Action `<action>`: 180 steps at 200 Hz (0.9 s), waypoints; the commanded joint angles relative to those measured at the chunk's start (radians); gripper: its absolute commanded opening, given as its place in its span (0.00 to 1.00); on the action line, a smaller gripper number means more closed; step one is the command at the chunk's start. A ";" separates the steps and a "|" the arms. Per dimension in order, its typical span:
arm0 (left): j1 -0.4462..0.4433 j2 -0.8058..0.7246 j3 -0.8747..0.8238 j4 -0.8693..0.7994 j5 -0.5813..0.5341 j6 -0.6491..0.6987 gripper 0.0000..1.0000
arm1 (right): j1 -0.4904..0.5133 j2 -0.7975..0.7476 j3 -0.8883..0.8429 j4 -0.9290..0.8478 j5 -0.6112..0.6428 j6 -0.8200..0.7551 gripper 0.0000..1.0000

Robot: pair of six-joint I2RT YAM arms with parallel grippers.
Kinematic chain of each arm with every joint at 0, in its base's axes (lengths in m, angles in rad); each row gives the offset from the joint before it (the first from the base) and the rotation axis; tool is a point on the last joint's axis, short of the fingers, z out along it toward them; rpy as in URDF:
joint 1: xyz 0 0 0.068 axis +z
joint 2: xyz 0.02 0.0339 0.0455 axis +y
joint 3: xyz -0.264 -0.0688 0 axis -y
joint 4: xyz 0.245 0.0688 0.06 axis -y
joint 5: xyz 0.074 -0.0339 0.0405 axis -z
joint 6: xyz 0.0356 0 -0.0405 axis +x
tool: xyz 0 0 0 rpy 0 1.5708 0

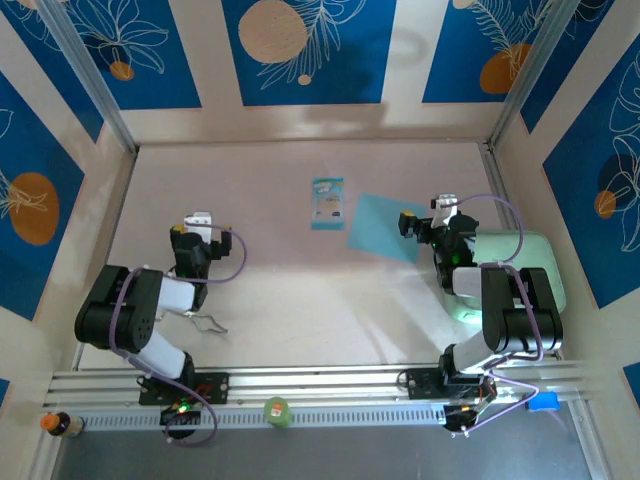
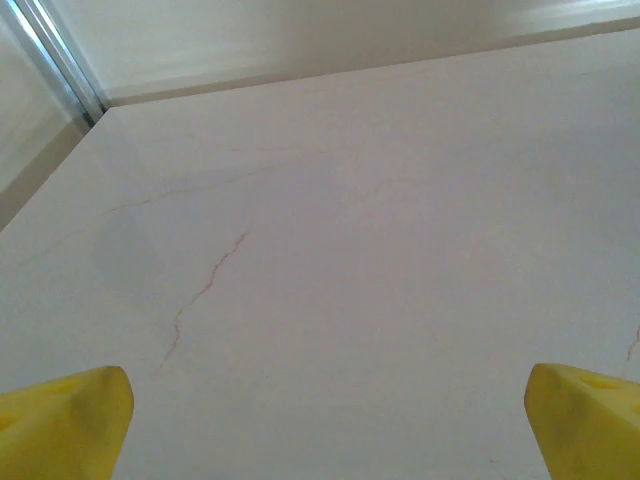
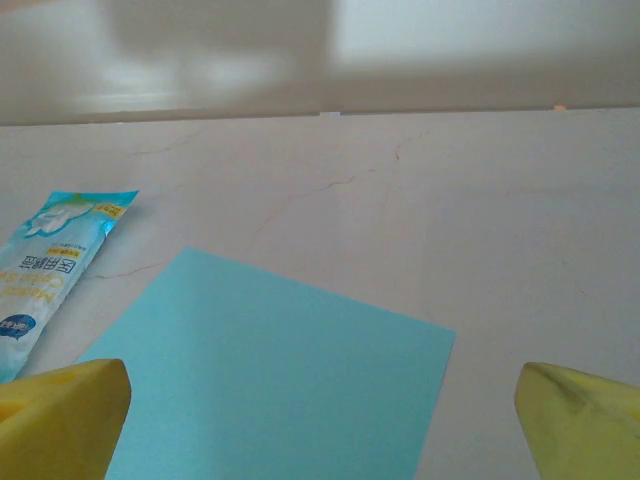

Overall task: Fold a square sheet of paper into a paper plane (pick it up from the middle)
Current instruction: Move the square sheet of paper to the bottom-center of the table.

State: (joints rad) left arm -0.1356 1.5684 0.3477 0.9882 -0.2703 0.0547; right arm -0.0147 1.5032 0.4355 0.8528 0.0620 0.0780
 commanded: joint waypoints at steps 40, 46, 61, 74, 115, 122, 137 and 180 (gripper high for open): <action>-0.004 0.004 -0.007 0.035 -0.012 0.006 1.00 | 0.003 0.020 -0.015 -0.051 -0.042 0.014 0.99; -0.004 0.005 -0.007 0.035 -0.013 0.006 1.00 | 0.003 0.020 -0.016 -0.051 -0.043 0.014 0.99; -0.004 0.005 -0.006 0.035 -0.013 0.007 1.00 | 0.001 0.020 -0.014 -0.052 -0.047 0.016 0.99; -0.004 0.005 -0.007 0.035 -0.012 0.007 1.00 | -0.008 0.022 -0.013 -0.055 -0.062 0.022 0.99; -0.004 0.005 -0.005 0.032 -0.011 0.005 1.00 | -0.007 0.022 -0.012 -0.054 -0.058 0.021 0.99; -0.001 0.004 -0.002 0.027 -0.012 0.001 1.00 | -0.005 0.022 -0.012 -0.055 -0.054 0.020 0.99; 0.001 0.003 -0.004 0.029 -0.011 -0.001 1.00 | -0.004 0.021 -0.013 -0.054 -0.051 0.019 0.99; 0.001 0.003 -0.009 0.041 -0.023 0.000 1.00 | -0.002 0.019 -0.015 -0.051 -0.051 0.017 0.99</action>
State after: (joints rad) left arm -0.1352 1.5681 0.3477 0.9882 -0.2707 0.0547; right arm -0.0212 1.5032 0.4355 0.8532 0.0441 0.0780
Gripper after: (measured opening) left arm 0.999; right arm 0.992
